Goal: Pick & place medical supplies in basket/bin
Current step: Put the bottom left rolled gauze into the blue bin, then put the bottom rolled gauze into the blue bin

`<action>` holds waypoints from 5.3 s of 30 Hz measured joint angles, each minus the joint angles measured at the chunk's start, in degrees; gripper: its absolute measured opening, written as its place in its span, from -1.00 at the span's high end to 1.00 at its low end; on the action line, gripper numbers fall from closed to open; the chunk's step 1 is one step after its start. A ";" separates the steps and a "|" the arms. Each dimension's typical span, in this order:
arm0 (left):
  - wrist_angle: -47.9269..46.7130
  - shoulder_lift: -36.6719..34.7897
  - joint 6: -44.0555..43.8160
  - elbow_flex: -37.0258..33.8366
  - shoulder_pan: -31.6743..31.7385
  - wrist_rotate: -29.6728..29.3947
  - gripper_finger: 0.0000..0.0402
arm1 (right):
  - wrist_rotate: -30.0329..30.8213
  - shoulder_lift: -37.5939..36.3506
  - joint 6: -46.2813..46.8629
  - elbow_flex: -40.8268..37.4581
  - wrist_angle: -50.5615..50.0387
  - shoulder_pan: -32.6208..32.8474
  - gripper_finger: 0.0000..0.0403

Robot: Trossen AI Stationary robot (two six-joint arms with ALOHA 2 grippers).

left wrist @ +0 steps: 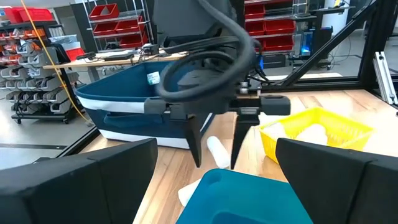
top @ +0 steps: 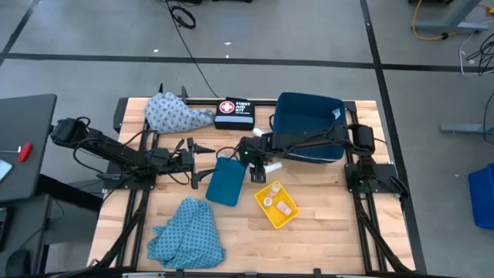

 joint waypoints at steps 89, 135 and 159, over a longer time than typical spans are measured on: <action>-0.03 0.00 -0.76 0.00 0.70 1.05 -0.65 | -3.59 -0.06 -3.16 -0.04 16.08 6.91 0.84; -1.45 0.00 -0.69 -0.02 0.70 1.11 -0.65 | 4.41 -3.10 -15.77 -0.02 -11.27 3.76 -0.14; -1.42 0.00 -0.79 -0.02 0.70 1.11 -0.65 | 4.15 -2.71 -18.57 -10.47 -7.21 1.10 -0.13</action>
